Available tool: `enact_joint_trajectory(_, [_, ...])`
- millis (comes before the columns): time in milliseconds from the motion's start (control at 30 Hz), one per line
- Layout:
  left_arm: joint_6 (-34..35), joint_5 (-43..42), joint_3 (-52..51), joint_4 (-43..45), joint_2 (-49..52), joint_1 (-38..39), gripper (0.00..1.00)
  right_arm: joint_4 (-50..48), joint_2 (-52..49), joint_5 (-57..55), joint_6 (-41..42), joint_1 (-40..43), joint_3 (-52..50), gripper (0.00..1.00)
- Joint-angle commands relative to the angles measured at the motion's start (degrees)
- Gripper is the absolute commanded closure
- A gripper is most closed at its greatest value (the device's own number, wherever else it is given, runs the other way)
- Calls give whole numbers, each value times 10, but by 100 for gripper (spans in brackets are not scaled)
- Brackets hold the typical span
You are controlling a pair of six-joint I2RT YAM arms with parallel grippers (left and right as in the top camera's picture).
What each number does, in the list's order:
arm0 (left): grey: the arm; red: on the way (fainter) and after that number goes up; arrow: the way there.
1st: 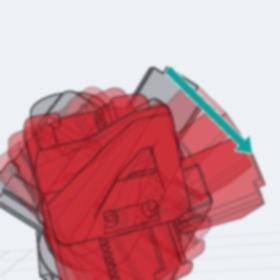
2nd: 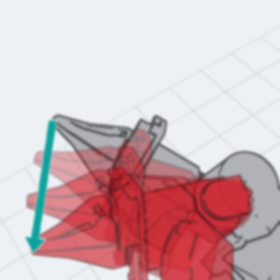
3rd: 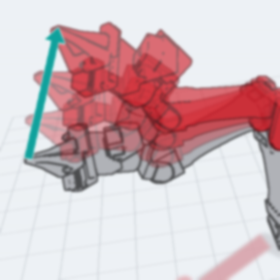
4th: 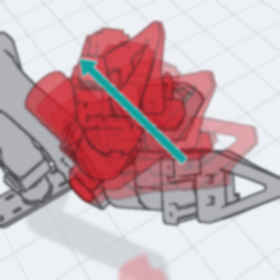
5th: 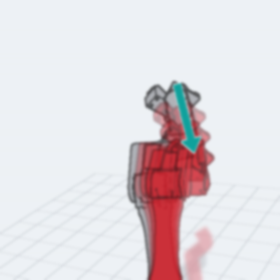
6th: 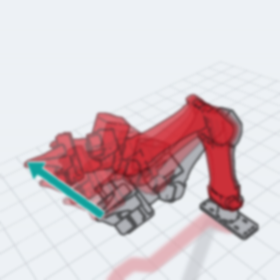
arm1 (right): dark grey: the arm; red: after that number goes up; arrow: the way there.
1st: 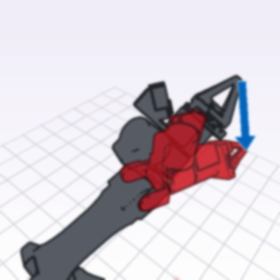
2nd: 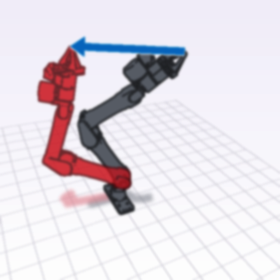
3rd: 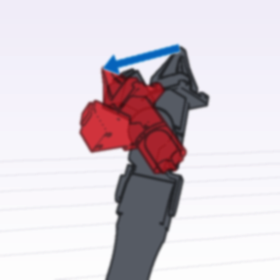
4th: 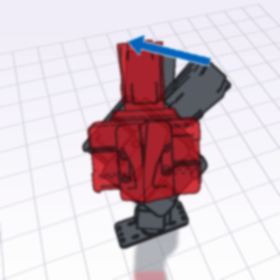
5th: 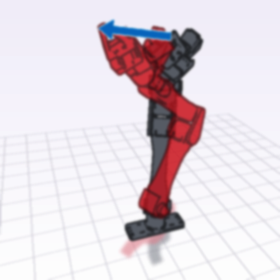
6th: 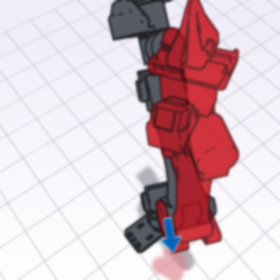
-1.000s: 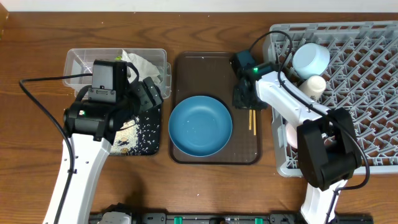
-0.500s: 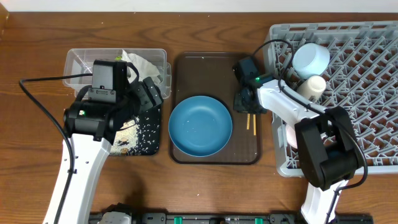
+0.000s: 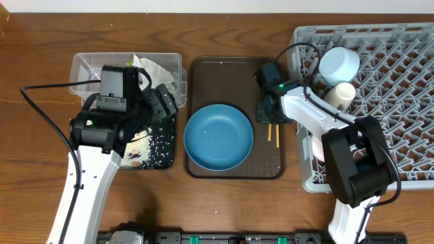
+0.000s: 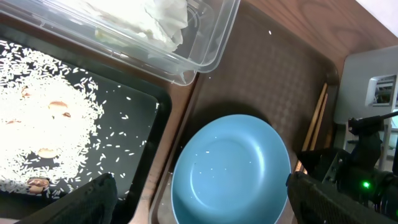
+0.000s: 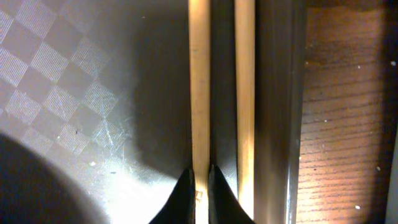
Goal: Sort waste into correct bins and load items into the dishwasher rack
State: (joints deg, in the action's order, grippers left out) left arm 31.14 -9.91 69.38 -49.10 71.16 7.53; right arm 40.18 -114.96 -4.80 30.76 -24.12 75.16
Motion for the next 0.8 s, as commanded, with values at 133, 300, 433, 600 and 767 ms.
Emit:
enact_joint_trajectory(133, [-4, 3, 12, -1, 2, -3, 10, 5, 12, 40, -22, 6, 21, 99])
enact_joint_trajectory(300, [-4, 3, 12, -1, 2, -3, 10, 29, 65, 50, -67, 6, 76, 99])
enact_joint_trajectory(433, [-4, 3, 12, -1, 2, -3, 10, 56, 130, 50, -118, 14, 89, 99])
enact_joint_trajectory(600, [-4, 3, 12, -1, 2, -3, 10, 94, 213, 48, -207, 46, 89, 99])
enact_joint_trajectory(767, [-4, 3, 12, -1, 2, -3, 10, 113, 256, 48, -314, 82, 89, 99])
